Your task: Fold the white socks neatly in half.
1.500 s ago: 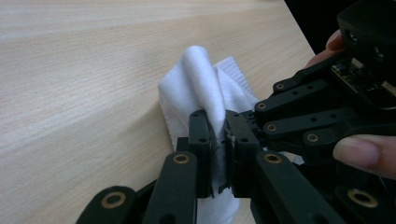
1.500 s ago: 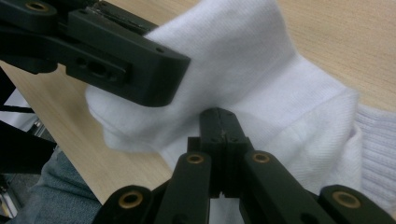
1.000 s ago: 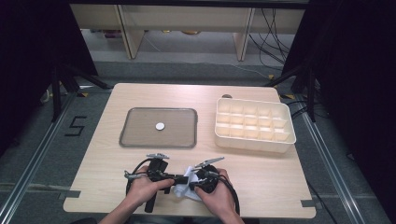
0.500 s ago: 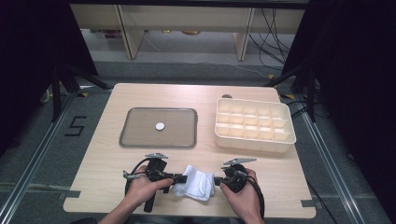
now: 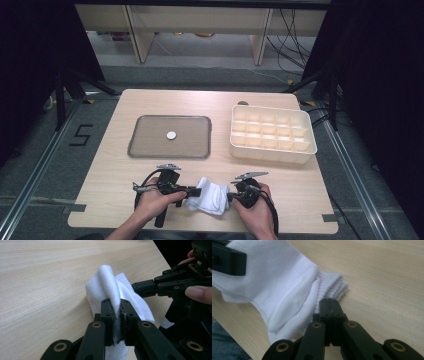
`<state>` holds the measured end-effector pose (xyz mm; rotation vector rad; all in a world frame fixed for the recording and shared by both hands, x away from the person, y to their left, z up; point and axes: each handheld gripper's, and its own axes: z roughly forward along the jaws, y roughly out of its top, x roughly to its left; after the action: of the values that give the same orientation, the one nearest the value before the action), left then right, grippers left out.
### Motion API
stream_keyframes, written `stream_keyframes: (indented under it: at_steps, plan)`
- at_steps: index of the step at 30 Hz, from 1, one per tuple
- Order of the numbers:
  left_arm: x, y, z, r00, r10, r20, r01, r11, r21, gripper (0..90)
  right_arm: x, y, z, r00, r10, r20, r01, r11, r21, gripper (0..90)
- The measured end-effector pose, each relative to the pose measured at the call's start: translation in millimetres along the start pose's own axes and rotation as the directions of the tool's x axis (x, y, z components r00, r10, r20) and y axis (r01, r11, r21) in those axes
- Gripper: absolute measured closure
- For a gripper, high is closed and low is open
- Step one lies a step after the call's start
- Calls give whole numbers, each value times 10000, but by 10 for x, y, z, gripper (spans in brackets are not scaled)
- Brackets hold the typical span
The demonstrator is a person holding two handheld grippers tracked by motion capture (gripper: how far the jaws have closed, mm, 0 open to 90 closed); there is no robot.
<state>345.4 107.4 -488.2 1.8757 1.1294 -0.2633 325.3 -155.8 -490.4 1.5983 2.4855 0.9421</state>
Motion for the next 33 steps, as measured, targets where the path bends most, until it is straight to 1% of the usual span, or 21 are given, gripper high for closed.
stream_keyframes:
  at_steps: [4, 6, 7, 9, 10, 11, 12, 14, 15, 17, 18, 19, 20, 21, 23, 25, 28, 29, 31, 32, 33]
  plan:
    - [-6, 10, 7, 9999, 78, 146, -78, 10000, 24, 817, 7, 4, 9, 10000, 10, 68, -10, 10000, -47, 900]
    - [-24, 11, 9, 10000, 51, 53, -51, 10000, -46, 817, 20, 4, 22, 9999, 30, 143, -30, 10000, -26, 900]
    - [-31, 13, 11, 9999, 98, -39, -99, 9999, -83, 817, 20, 1, 22, 10000, -76, 41, 76, 10000, -22, 900]
    - [-39, 12, 14, 9999, 105, -36, -105, 9999, -88, 817, 36, -7, 33, 10000, -1, 83, 1, 10000, -57, 900]
    - [-41, 10, 16, 9999, 112, -51, -113, 9999, -88, 818, 36, -11, 37, 10000, -57, 57, 57, 10000, -43, 900]
    - [-29, 13, 15, 9998, 139, 162, -139, 9999, -15, 818, 47, -15, 45, 9999, 35, 103, -34, 10000, -58, 900]
    - [-27, 13, 14, 9998, 139, 175, -139, 9999, -20, 818, 48, -15, 50, 9998, 7, 214, -6, 10000, -56, 900]
    - [-31, 13, 9, 9999, 89, 140, -88, 10000, -41, 818, 58, -18, 54, 9999, -21, 130, 24, 9997, -238, 900]
    - [-31, 14, 8, 9999, 92, 141, -91, 10000, -41, 818, 61, -14, 47, 9999, -106, 30, 106, 9999, -130, 900]
    - [-30, 17, 8, 9998, 121, 142, -120, 9999, -54, 819, 82, -14, 65, 9999, -93, 69, 94, 9999, -131, 900]
    - [-33, 17, 11, 9998, 116, 137, -115, 9999, -66, 819, 93, -16, 71, 9998, -167, 111, 170, 9995, -274, 900]
    - [-35, 16, 14, 9999, 99, 131, -98, 9999, -87, 819, 87, -6, 76, 9998, -206, -57, 205, 9998, -49, 900]
    - [-33, 18, 13, 9998, 135, 177, -134, 9999, -38, 819, 94, -6, 75, 9996, -268, -41, 268, 9996, -112, 900]
    - [-38, 17, 16, 9998, 120, 148, -119, 9999, -87, 818, 110, -2, 85, 9999, -137, 23, 137, 9999, -73, 900]
    - [-41, 19, 16, 9998, 135, 164, -133, 9999, -89, 819, 112, 7, 85, 9998, -221, -24, 221, 9997, -54, 900]
    - [-43, 18, 17, 9998, 142, 157, -141, 9999, -76, 819, 118, 12, 98, 9995, -301, 52, 302, 9994, -185, 900]
    - [-40, 18, 15, 9998, 135, 154, -134, 9999, -55, 819, 130, 21, 106, 9994, -304, 142, 306, 9994, -185, 900]
    - [-41, 18, 17, 9998, 137, 153, -136, 9999, -64, 819, 124, 27, 103, 9994, -344, -50, 344, 9994, -94, 900]
    - [-44, 18, 23, 9998, 159, 149, -158, 9998, -72, 819, 127, 29, 108, 9995, -316, -38, 316, 9995, -84, 900]
    - [-45, 20, 24, 9997, 173, 164, -173, 9998, -31, 819, 136, 26, 112, 9996, -288, 82, 290, 9993, -215, 900]
    - [-47, 21, 29, 9997, 177, 186, -177, 9998, -25, 819, 138, 25, 115, 9995, -293, 85, 295, 9993, -225, 900]
